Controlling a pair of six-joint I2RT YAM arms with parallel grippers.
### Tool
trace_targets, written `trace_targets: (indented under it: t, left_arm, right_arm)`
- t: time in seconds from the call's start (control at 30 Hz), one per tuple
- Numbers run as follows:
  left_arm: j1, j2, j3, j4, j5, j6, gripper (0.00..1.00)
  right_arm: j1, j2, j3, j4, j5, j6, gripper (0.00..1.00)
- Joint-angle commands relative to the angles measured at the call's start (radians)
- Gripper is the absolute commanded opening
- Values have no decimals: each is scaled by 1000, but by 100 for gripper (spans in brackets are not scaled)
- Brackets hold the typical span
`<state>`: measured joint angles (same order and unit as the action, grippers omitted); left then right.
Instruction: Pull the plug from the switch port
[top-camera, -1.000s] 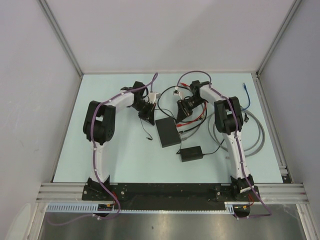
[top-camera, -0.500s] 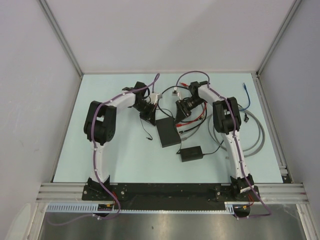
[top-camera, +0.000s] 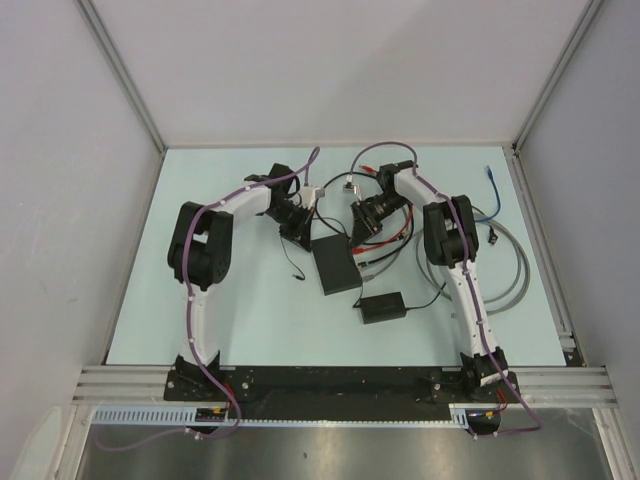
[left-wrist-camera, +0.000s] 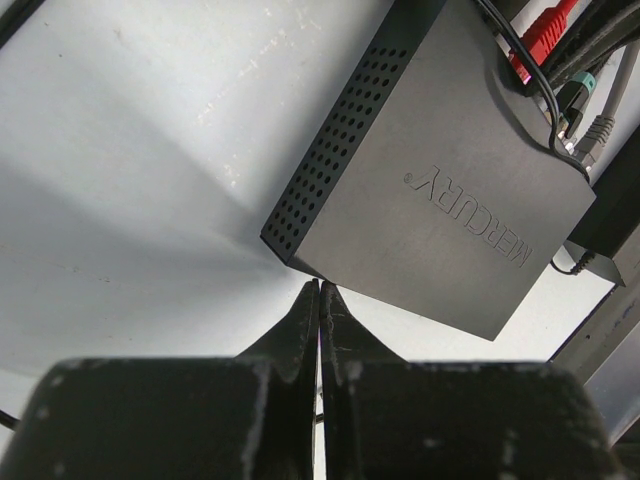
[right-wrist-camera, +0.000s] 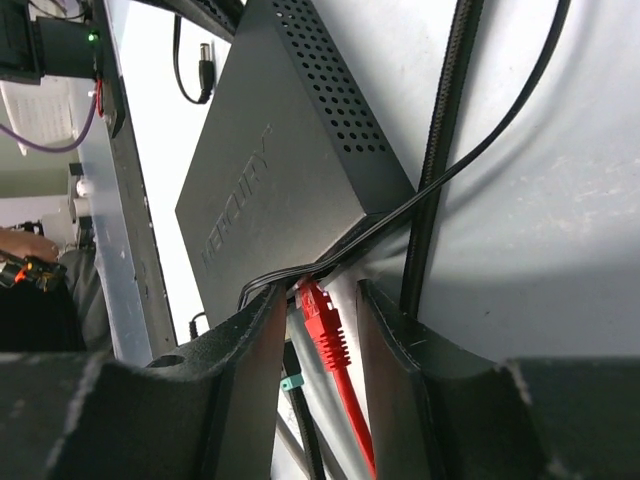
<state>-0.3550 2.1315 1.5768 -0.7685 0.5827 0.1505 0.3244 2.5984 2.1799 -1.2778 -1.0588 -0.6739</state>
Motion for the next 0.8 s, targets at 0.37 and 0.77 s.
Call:
trace_targets:
  t: [0.37, 0.77]
  left_arm:
    - [-19, -45, 11, 12, 28, 6, 0]
    - [-29, -48, 8, 12, 22, 12, 0]
  right_arm:
    - [16, 72, 67, -213, 42, -164, 40]
    - [-1, 83, 63, -235, 71, -147, 40]
